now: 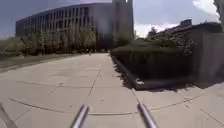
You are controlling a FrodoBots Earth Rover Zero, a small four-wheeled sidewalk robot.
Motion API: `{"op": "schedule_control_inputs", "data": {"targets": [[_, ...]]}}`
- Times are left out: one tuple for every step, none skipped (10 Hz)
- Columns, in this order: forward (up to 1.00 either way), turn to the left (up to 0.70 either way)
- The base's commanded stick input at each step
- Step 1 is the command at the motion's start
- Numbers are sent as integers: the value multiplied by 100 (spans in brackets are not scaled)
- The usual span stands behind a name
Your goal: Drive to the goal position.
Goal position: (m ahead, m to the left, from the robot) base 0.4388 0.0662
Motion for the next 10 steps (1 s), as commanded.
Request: {"op": "schedule_control_inputs", "data": {"targets": [[70,0],[70,0],[70,0],[70,0],[70,0],[70,0],[70,0],[70,0],[70,0],[70,0]]}}
